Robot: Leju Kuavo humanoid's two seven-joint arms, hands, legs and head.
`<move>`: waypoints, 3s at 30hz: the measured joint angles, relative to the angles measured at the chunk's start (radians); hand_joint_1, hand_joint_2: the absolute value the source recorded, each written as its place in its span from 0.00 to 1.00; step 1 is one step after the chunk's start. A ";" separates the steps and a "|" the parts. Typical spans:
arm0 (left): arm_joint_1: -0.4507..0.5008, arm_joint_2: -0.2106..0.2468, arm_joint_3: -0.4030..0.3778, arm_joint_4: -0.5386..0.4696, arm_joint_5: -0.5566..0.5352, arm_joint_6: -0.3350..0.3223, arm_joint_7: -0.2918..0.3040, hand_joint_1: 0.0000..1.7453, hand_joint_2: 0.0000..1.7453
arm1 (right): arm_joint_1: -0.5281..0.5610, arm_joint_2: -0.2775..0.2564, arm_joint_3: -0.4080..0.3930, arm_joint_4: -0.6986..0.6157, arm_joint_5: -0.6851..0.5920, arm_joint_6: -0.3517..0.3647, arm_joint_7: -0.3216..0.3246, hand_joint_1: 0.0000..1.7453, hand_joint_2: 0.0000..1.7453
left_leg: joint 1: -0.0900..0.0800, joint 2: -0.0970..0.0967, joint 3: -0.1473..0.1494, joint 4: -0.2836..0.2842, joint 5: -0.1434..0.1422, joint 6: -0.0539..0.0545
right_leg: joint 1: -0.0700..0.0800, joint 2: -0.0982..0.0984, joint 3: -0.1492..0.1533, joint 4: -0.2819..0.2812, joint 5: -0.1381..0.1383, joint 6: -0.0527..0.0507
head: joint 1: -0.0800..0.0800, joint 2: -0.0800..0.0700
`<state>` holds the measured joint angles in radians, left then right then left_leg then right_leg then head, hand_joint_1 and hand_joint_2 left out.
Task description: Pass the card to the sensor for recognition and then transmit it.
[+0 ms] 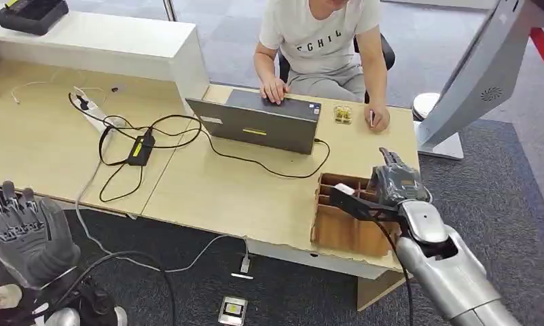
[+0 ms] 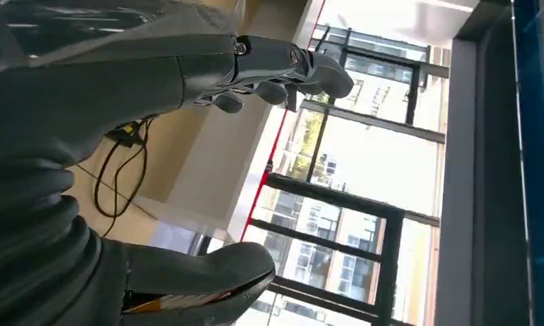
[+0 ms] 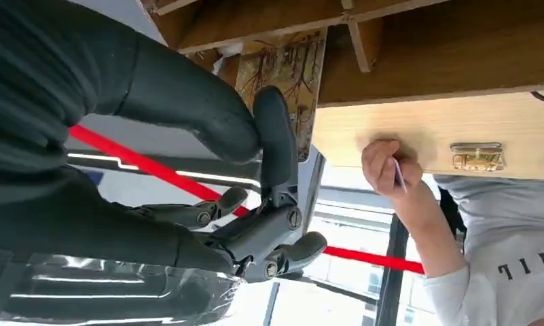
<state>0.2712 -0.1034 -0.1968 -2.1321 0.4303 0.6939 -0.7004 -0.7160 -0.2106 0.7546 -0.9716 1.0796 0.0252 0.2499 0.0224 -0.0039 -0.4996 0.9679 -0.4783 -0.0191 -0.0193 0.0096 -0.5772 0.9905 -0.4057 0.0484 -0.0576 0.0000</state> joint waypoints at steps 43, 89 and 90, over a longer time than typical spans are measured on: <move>-0.002 0.000 0.000 0.002 -0.018 0.000 0.000 0.00 1.00 | -0.005 -0.023 -0.032 -0.032 -0.003 0.128 0.034 0.85 1.00 | 0.000 0.000 -0.001 0.000 0.000 0.000 | 0.000 0.000 0.000 0.000 0.000 0.000 | 0.000 0.000; 0.022 0.002 0.015 -0.005 -0.035 0.000 0.000 0.00 1.00 | 0.136 -0.258 -0.138 -0.668 -0.018 0.229 0.232 0.00 1.00 | 0.000 0.000 -0.001 0.000 -0.001 0.000 | 0.000 0.000 -0.001 0.000 0.000 0.000 | 0.000 0.000; 0.025 0.000 0.019 -0.008 -0.039 0.000 0.000 0.00 1.00 | 0.154 -0.260 -0.142 -0.701 -0.017 0.224 0.231 0.00 1.00 | 0.000 0.000 -0.001 0.000 -0.001 0.000 | 0.000 0.000 0.000 0.000 0.000 0.000 | -0.001 0.000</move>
<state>0.2965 -0.1038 -0.1781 -2.1397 0.3910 0.6943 -0.7004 -0.5622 -0.4704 0.6123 -1.6721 1.0624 0.2487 0.4807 0.0224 -0.0037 -0.5002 0.9676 -0.4788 -0.0190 -0.0194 0.0096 -0.5777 0.9903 -0.4062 0.0485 -0.0584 0.0000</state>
